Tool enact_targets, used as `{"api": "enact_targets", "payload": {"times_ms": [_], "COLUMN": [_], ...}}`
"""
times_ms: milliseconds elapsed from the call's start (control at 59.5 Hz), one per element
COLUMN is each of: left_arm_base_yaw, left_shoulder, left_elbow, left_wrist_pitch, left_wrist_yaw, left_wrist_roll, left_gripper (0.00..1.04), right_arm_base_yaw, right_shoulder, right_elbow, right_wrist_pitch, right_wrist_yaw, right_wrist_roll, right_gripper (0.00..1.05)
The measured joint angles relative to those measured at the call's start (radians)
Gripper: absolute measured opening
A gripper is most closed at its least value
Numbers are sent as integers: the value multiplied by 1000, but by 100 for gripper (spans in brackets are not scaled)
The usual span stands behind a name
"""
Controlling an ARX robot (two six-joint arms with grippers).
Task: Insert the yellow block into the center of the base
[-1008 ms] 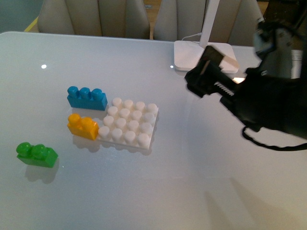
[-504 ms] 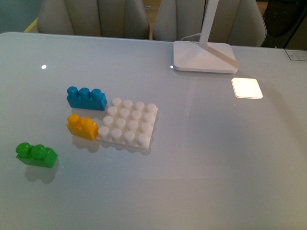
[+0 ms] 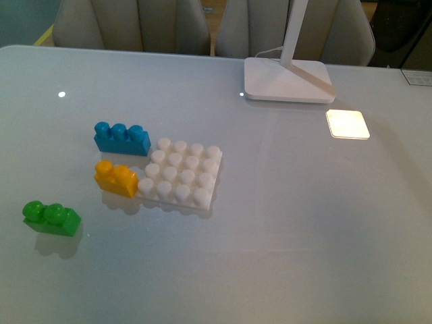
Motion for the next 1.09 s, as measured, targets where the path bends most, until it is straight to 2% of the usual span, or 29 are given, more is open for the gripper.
{"api": "enact_targets", "payload": {"times_ms": [806, 907, 1092], "left_arm_base_yaw": [0, 0, 0], "left_shoulder": [0, 0, 0], "left_elbow": [0, 0, 0], "left_wrist_pitch": [0, 0, 0], "left_wrist_yaw": [0, 0, 0], "left_wrist_roll": [0, 0, 0], "left_gripper": [97, 97, 97], "right_arm_base_yaw": [0, 0, 0], "right_shoulder": [-259, -402, -434], "right_elbow": [-47, -47, -47], "right_wrist_pitch": [-187, -356, -367], "right_wrist_yaw": [0, 0, 0], "right_wrist_roll": [-1, -1, -1], "right_gripper": [2, 2, 2]}}
